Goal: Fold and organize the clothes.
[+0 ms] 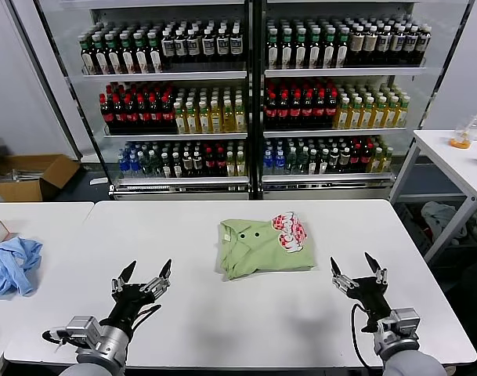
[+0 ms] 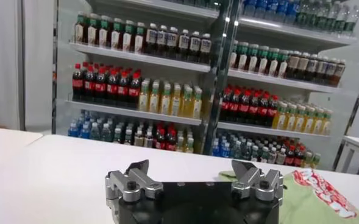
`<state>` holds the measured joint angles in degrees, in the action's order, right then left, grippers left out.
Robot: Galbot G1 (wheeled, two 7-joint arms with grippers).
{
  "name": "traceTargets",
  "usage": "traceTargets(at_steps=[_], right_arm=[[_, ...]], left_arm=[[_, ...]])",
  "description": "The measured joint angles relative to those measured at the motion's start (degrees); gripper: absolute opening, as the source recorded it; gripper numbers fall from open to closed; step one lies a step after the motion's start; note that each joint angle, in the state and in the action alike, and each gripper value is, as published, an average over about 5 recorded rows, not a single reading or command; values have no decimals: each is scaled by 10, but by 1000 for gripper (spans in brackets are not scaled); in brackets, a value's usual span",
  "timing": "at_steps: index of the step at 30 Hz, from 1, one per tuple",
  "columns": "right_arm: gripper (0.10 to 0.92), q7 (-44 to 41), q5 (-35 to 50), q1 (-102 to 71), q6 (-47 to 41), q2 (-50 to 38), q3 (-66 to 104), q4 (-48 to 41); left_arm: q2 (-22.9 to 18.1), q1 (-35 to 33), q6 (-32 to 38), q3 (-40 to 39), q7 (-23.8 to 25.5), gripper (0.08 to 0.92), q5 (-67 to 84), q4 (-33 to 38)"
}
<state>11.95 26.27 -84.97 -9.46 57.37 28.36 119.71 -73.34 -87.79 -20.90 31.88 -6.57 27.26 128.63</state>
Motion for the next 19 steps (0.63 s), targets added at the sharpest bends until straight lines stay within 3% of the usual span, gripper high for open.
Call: traceTargets(at_steps=[19], right_arm=[[823,19,-39,-29,13,5,2,35]], left_arm=[[-5,-15,2,5,1,823,-9,10]])
